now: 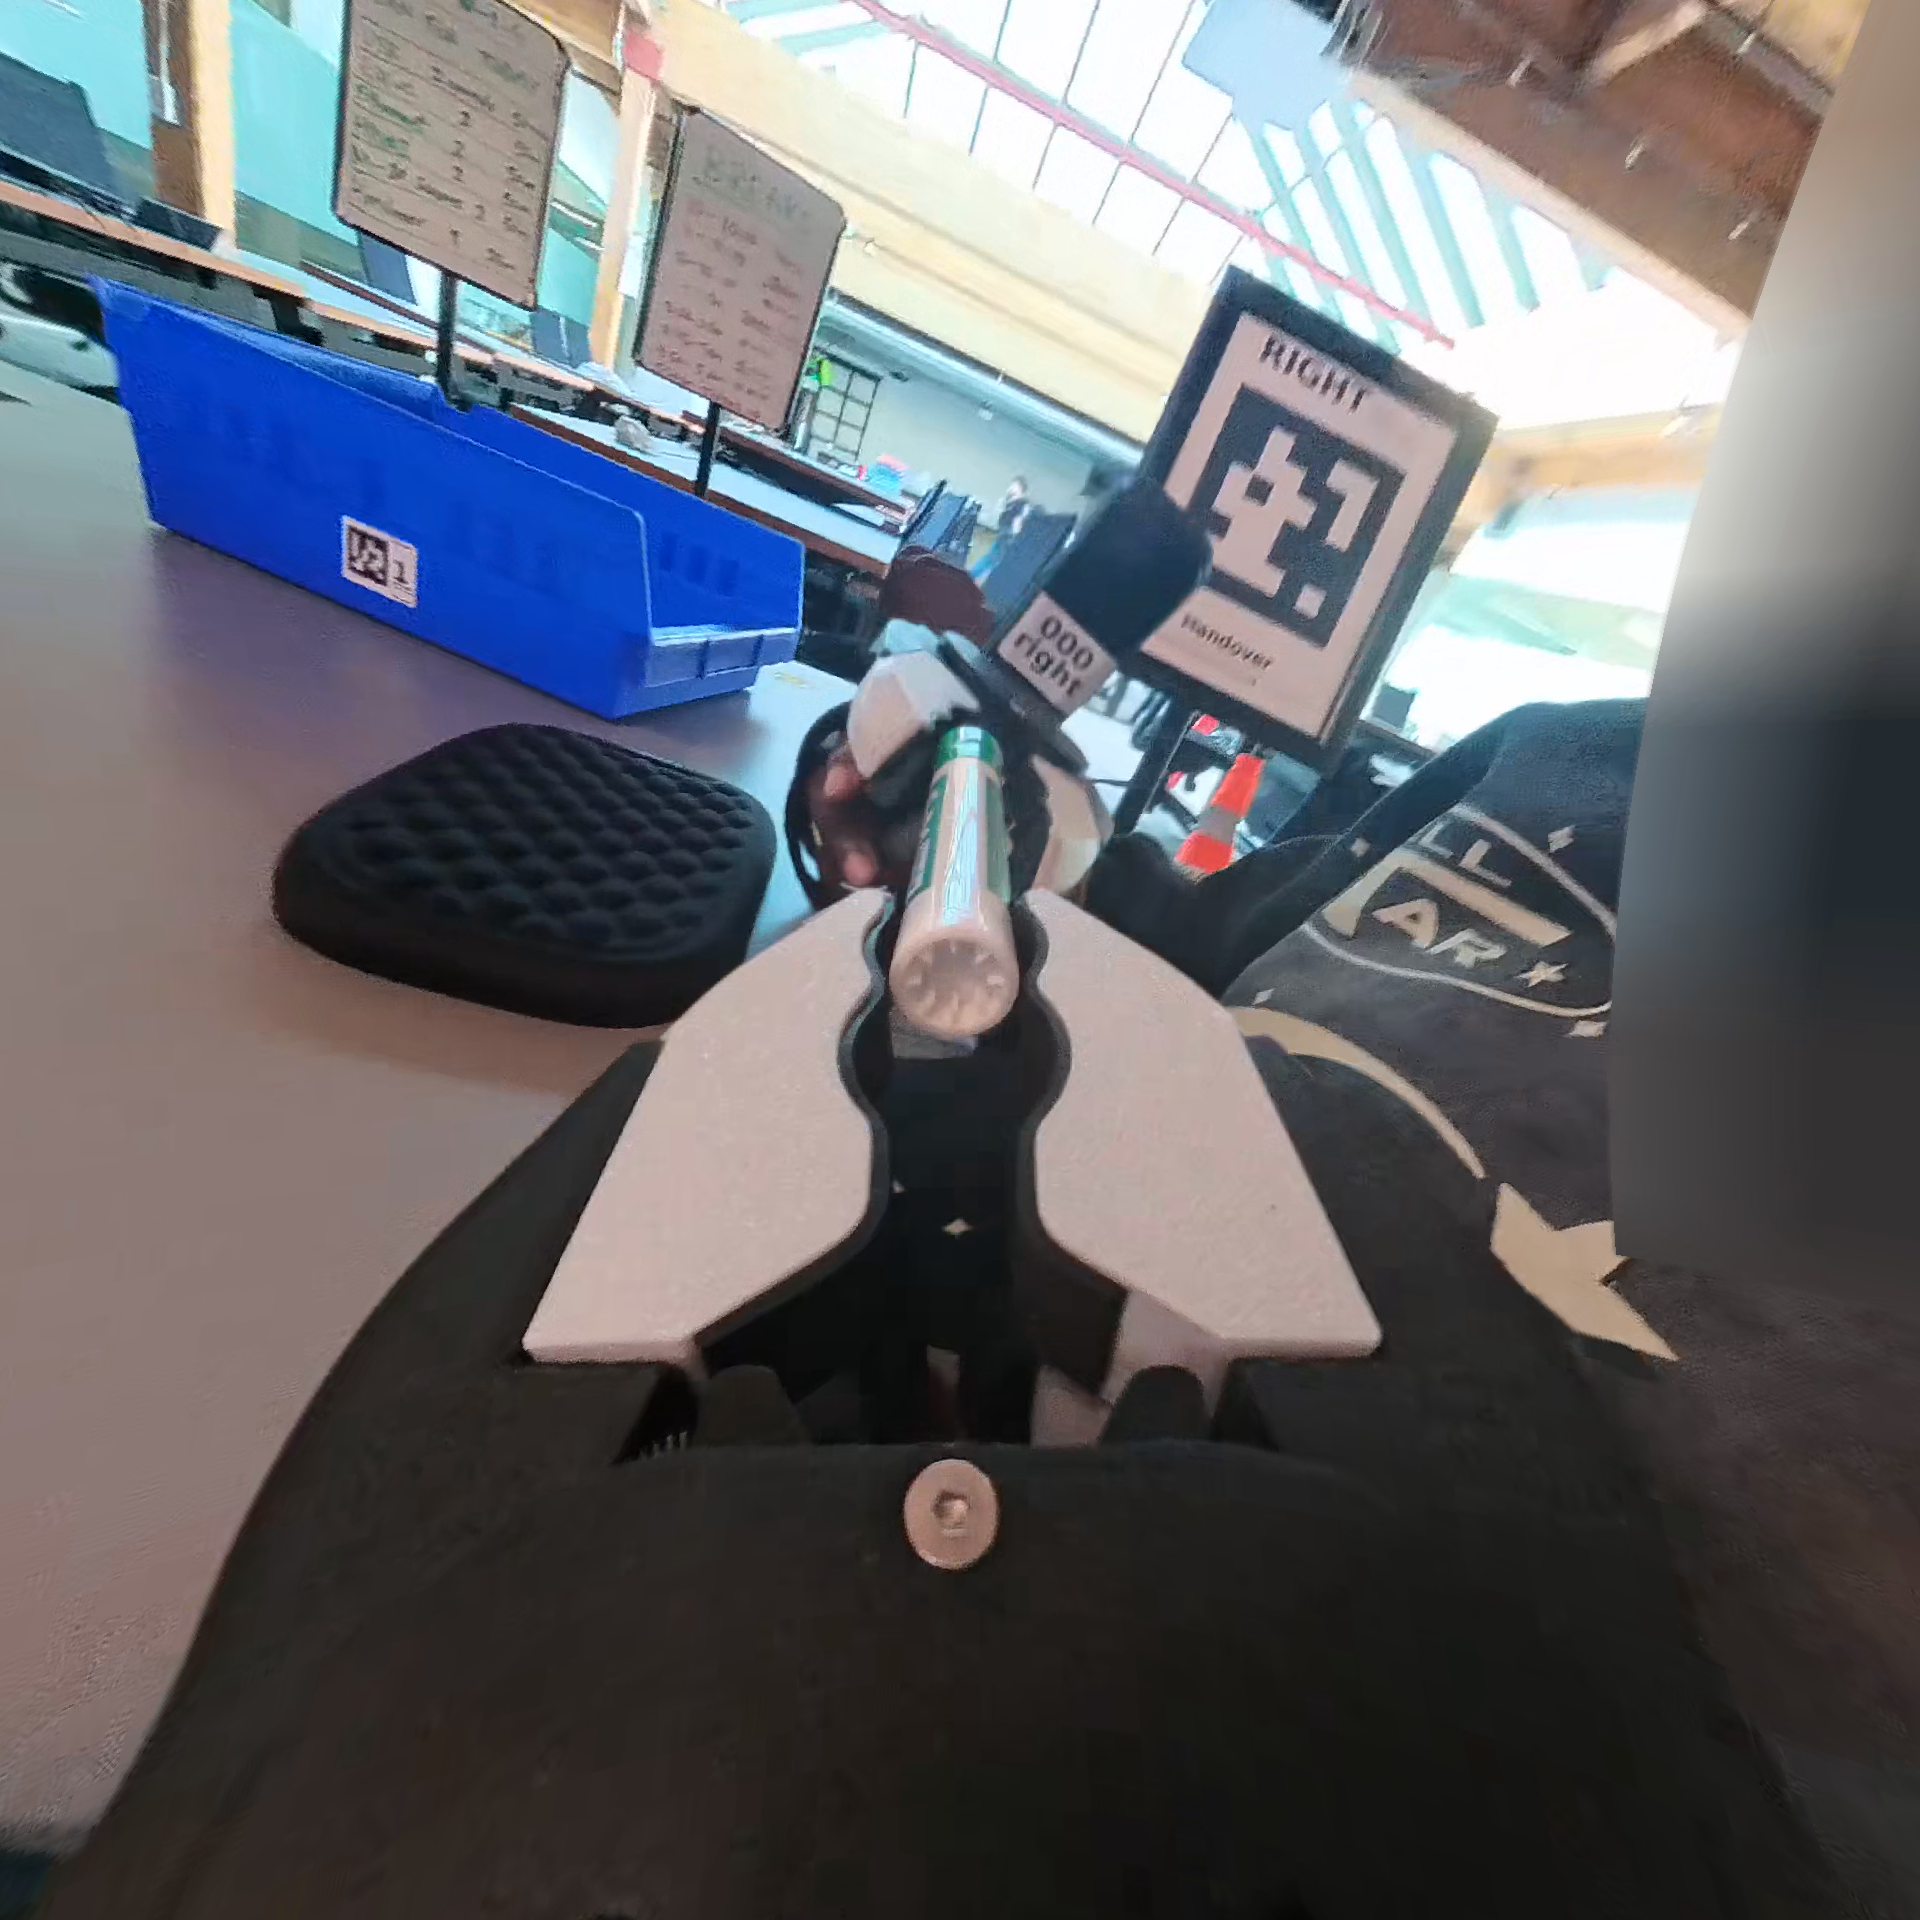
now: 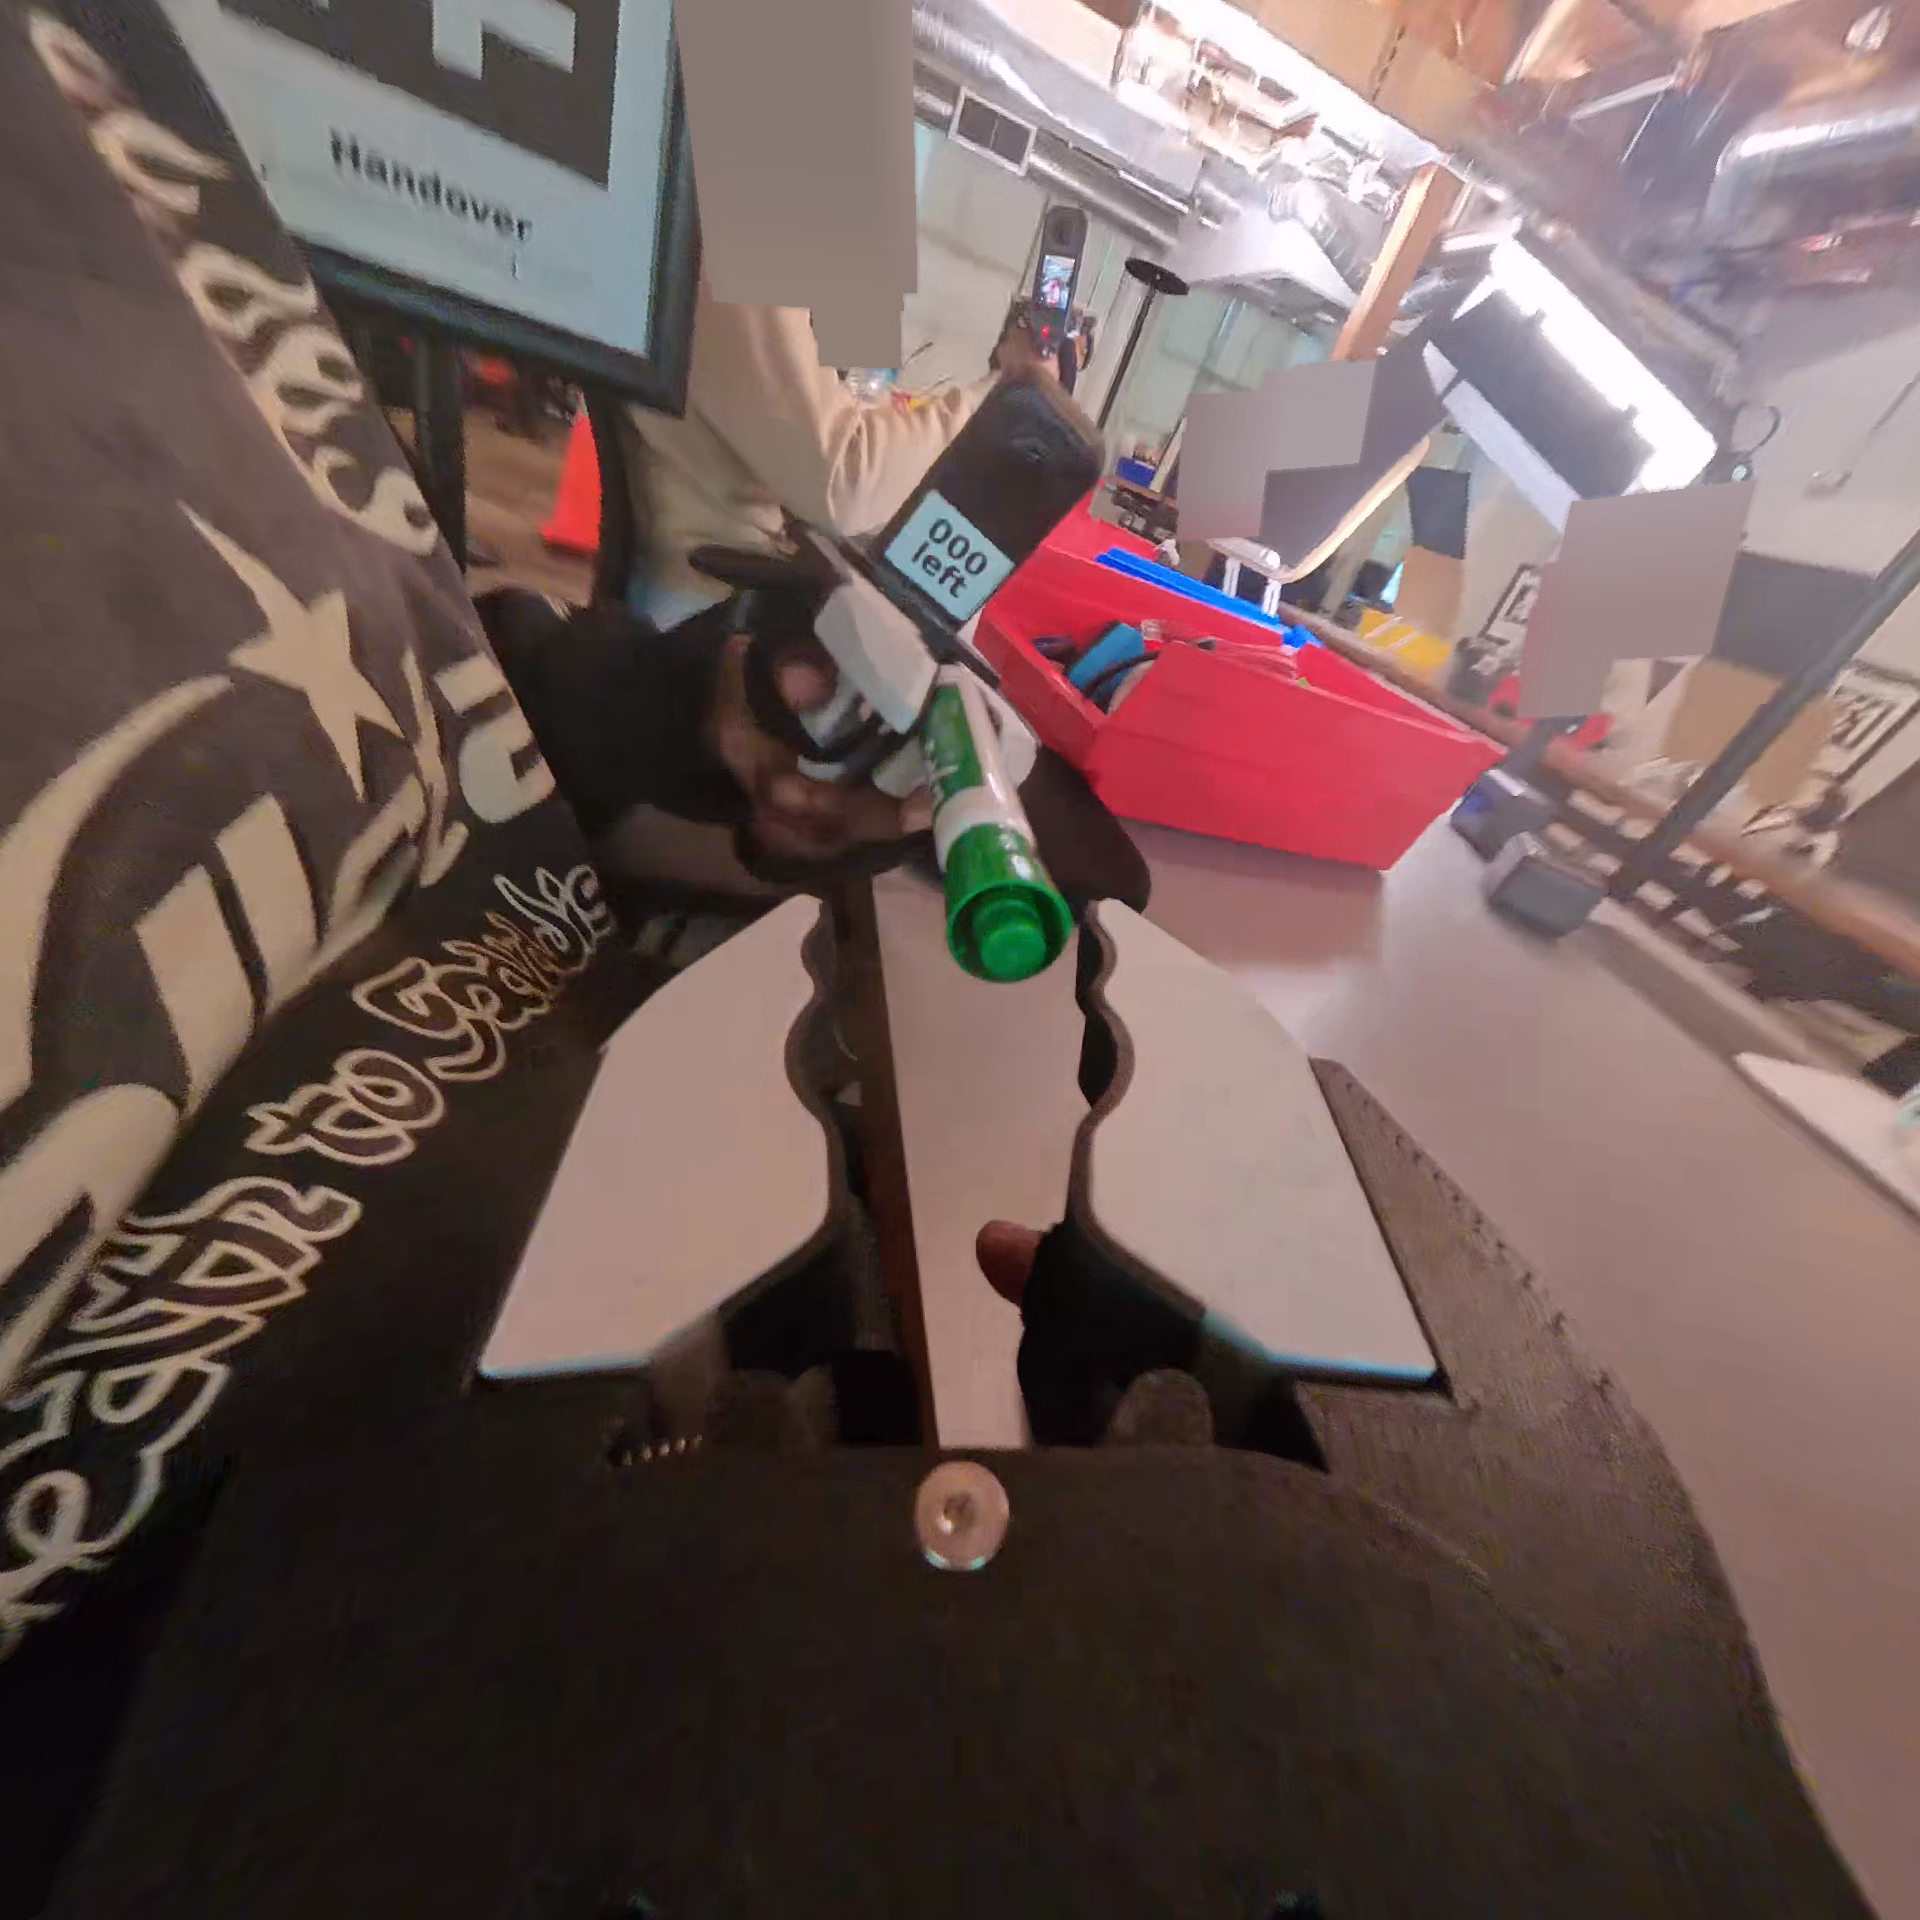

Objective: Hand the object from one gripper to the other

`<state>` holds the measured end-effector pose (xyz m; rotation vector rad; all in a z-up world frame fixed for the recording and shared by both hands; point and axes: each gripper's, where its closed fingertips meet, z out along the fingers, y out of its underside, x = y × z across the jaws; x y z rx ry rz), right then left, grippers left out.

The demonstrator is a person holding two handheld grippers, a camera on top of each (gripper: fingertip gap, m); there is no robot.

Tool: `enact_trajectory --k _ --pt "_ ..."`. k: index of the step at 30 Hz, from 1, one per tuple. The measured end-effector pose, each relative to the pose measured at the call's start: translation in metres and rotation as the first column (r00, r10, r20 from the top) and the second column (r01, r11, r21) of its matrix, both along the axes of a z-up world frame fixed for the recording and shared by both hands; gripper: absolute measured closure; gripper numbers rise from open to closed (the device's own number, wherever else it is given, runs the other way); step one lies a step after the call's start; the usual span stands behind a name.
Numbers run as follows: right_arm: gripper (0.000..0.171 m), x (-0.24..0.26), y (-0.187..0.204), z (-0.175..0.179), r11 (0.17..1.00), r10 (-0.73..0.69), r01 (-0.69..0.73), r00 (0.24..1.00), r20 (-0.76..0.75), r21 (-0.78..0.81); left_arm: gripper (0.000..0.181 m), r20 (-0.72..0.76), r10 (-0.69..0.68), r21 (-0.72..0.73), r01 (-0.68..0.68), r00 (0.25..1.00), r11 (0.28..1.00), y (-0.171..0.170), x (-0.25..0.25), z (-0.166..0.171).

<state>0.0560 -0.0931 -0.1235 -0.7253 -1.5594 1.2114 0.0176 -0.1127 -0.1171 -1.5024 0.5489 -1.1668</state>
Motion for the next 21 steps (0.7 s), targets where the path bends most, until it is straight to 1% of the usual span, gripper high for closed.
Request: enact_trajectory --k 3,5,6,7,10,11,12,14,15,18,21 --pt "0.131 -0.003 -0.007 0.004 0.995 -0.018 0.026 0.997 -0.079 0.095 0.161 -0.004 -0.018 -0.024 0.017 1.000 1.000 0.000 0.004 -0.004" --pt "0.133 -0.006 -0.006 0.002 0.984 -0.060 0.075 0.994 -0.094 0.164 0.161 -0.011 -0.033 -0.033 0.033 0.999 0.999 -0.002 0.007 -0.006" --pt "0.141 -0.006 -0.006 0.002 0.979 -0.066 0.083 0.993 -0.096 0.188 0.161 -0.008 -0.044 -0.036 0.044 0.999 0.998 -0.003 0.008 -0.006" --pt "0.149 -0.006 -0.007 0.002 0.977 -0.066 0.085 0.993 -0.101 0.195 0.161 -0.003 -0.054 -0.035 0.053 0.999 0.998 -0.004 0.009 -0.006" --pt "0.151 -0.005 -0.010 0.000 0.987 -0.032 0.042 0.998 -0.063 0.157 0.161 -0.021 -0.064 -0.003 0.063 0.998 0.998 -0.006 0.010 -0.007" --pt "0.151 -0.004 -0.010 0.001 0.993 -0.017 0.022 0.999 -0.045 0.120 0.161 -0.040 -0.060 0.035 0.061 0.997 0.998 -0.007 0.011 -0.007" --pt "0.151 -0.004 -0.011 0.002 0.999 0.008 -0.007 1.000 -0.022 0.050 0.161 -0.060 -0.045 0.083 0.050 0.997 0.995 -0.008 0.012 -0.006" --pt "0.150 -0.003 -0.014 0.000 0.984 0.102 -0.090 0.992 0.072 -0.153 0.139 -0.135 0.022 0.195 0.005 0.991 0.981 -0.007 0.013 -0.005" --pt "0.150 -0.003 -0.014 -0.001 0.964 0.135 -0.105 0.985 0.108 -0.246 0.136 -0.190 0.065 0.259 -0.014 0.980 0.966 -0.006 0.014 -0.007" --pt "0.151 -0.005 -0.012 -0.003 0.884 0.217 -0.119 0.961 0.173 -0.452 0.136 -0.316 0.178 0.416 -0.032 0.932 0.909 -0.006 0.015 -0.012" --pt "0.151 -0.007 -0.010 -0.005 0.826 0.251 -0.091 0.943 0.218 -0.556 0.148 -0.342 0.255 0.484 -0.063 0.905 0.873 -0.002 0.013 -0.011"
